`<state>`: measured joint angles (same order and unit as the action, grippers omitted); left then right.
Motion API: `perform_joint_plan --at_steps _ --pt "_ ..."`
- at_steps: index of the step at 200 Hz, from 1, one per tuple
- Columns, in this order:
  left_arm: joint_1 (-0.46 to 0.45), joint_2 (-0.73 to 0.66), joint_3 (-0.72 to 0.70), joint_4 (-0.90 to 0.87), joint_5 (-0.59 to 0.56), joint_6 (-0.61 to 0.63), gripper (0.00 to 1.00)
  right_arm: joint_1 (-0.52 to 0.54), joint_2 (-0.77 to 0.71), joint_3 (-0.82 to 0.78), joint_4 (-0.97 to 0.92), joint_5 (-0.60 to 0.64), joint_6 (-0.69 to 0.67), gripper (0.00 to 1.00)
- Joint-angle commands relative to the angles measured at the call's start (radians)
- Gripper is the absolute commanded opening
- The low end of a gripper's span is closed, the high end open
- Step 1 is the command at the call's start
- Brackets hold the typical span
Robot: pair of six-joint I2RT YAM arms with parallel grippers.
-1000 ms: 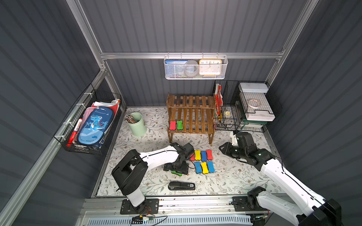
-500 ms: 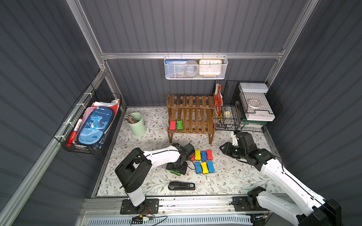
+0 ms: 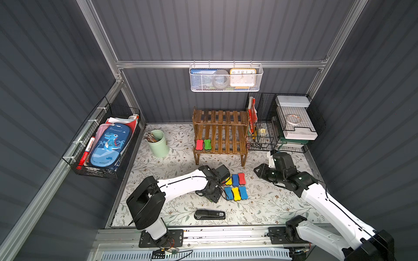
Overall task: Remove the whiteboard erasers from the shelf
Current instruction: Adjust the whiteboard eraser at the center of the board.
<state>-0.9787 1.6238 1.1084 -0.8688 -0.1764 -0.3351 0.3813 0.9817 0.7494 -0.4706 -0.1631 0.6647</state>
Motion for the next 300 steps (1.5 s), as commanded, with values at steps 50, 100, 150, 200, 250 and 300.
perform_joint_plan --at_steps 50,100,150,200,250,300 --pt "-0.046 -0.027 0.022 0.07 0.132 0.328 0.81 -0.01 -0.024 0.0 0.01 0.009 -0.001 0.32" --pt "-0.063 0.087 0.067 0.078 0.131 0.437 0.83 -0.018 -0.031 -0.005 0.011 0.007 0.001 0.32" --pt "-0.087 0.168 0.097 0.099 0.072 0.486 0.83 -0.03 -0.032 -0.001 0.012 0.005 -0.004 0.33" --pt "-0.089 0.094 0.095 0.126 -0.001 0.428 0.84 -0.037 -0.031 0.001 0.006 0.002 -0.008 0.33" --pt "-0.093 -0.016 0.001 0.118 -0.085 0.305 0.83 -0.042 -0.025 0.008 0.007 -0.01 -0.01 0.33" --pt "-0.093 -0.048 -0.075 0.118 -0.105 0.212 0.37 -0.045 -0.024 0.01 0.001 -0.01 -0.01 0.33"
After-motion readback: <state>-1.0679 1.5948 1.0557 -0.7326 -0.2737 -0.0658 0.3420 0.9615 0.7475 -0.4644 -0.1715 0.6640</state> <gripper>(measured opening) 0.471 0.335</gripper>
